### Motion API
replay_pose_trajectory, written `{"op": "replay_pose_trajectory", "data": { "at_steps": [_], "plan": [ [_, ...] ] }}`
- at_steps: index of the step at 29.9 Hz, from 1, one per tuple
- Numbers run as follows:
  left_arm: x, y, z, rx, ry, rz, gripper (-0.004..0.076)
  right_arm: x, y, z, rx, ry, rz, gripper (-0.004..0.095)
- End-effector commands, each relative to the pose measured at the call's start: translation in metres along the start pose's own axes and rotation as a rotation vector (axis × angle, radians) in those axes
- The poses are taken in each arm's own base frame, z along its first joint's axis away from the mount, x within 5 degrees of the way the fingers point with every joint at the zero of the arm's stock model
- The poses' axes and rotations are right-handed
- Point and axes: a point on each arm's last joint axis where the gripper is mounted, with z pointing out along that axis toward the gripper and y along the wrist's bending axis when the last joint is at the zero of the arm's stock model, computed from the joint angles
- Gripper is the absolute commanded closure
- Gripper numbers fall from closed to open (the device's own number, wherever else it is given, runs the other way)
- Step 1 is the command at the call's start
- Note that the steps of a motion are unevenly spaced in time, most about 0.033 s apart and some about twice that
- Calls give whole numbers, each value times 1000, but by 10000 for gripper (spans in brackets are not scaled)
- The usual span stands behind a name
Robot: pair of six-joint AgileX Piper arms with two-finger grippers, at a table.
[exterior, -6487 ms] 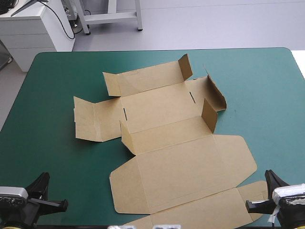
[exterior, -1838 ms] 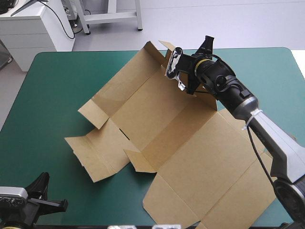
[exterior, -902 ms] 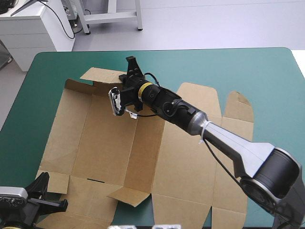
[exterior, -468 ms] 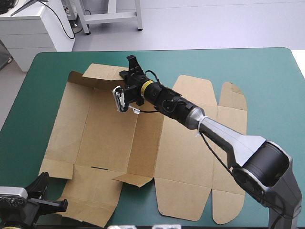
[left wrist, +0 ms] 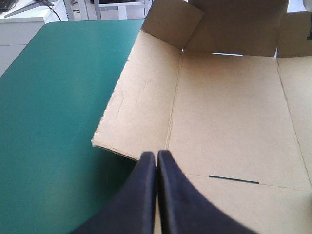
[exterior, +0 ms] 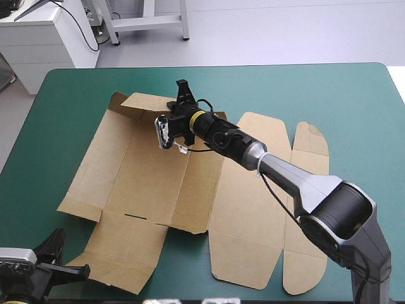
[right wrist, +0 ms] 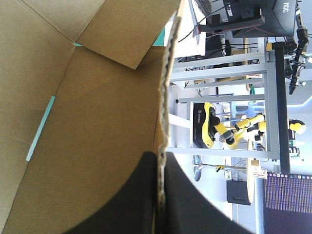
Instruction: Fold the box
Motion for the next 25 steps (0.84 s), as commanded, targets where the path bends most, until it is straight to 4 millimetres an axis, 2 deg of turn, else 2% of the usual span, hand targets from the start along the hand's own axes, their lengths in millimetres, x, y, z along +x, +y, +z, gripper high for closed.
{"op": "replay_pose_trajectory", "data": {
  "at_steps": [1, 4, 7, 13, 14, 16, 19, 21, 24, 25],
  "plan": [
    [-14, 0, -7, 7, -114, -6, 731, -15, -43, -22, 163, -109, 32, 929],
    [-14, 0, -7, 7, -114, -6, 731, -15, -43, -23, 163, -125, 133, 904],
    [-14, 0, -7, 7, -114, 0, 731, -15, -43, -22, 153, -122, 199, 814],
    [-14, -1, -7, 11, -112, -4, 731, -13, -43, -24, 137, -92, 203, 424],
    [-14, -1, -7, 13, -112, -6, 731, -13, -43, -24, 135, -90, 210, 377],
    [-15, -1, -7, 10, -109, -11, 731, -16, -47, -30, 137, -89, 235, 353],
    [-19, -1, -4, 10, -107, -13, 731, -24, -52, -40, 123, -69, 276, 416],
    [-27, -1, -2, 10, -114, -13, 731, -30, -56, -50, 102, -37, 316, 560],
    [-43, 0, 1, 3, -115, -5, 731, -36, -60, -66, 61, 38, 401, 912],
    [-50, 0, 2, -3, -107, 1, 731, -36, -61, -71, 51, 65, 447, 913]
  ]
}}
